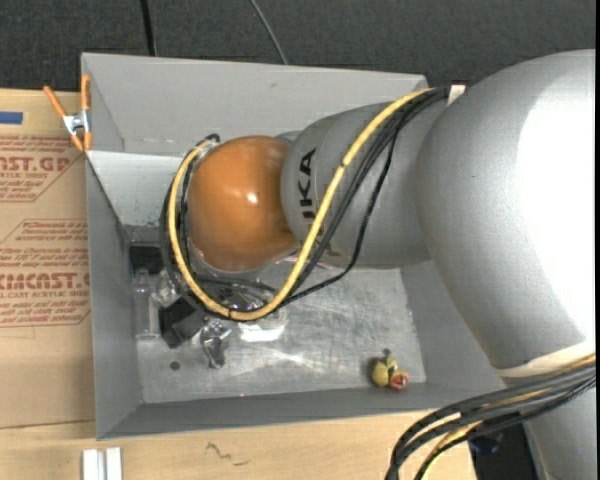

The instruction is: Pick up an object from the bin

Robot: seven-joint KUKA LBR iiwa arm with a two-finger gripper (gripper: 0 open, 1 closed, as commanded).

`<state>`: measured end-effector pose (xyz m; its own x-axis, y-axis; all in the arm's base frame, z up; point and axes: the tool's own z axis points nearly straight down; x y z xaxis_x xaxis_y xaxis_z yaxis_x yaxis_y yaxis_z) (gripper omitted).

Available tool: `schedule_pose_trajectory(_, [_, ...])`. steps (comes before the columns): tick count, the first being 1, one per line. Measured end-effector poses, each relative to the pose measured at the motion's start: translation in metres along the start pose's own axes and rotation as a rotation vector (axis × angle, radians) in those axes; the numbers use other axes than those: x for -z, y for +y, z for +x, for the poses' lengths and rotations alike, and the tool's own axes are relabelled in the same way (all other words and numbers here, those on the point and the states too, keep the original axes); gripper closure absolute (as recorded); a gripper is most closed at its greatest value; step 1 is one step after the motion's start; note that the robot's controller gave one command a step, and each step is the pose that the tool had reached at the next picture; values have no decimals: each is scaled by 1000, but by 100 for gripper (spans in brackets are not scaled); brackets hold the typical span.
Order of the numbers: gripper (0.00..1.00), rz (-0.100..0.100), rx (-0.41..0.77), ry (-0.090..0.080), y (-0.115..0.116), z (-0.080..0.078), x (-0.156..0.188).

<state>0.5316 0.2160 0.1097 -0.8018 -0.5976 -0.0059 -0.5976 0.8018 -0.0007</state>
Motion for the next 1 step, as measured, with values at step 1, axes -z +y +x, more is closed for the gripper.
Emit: schedule_pose_trajectory(1, [0,-3,202,-11,-30,11,-14])
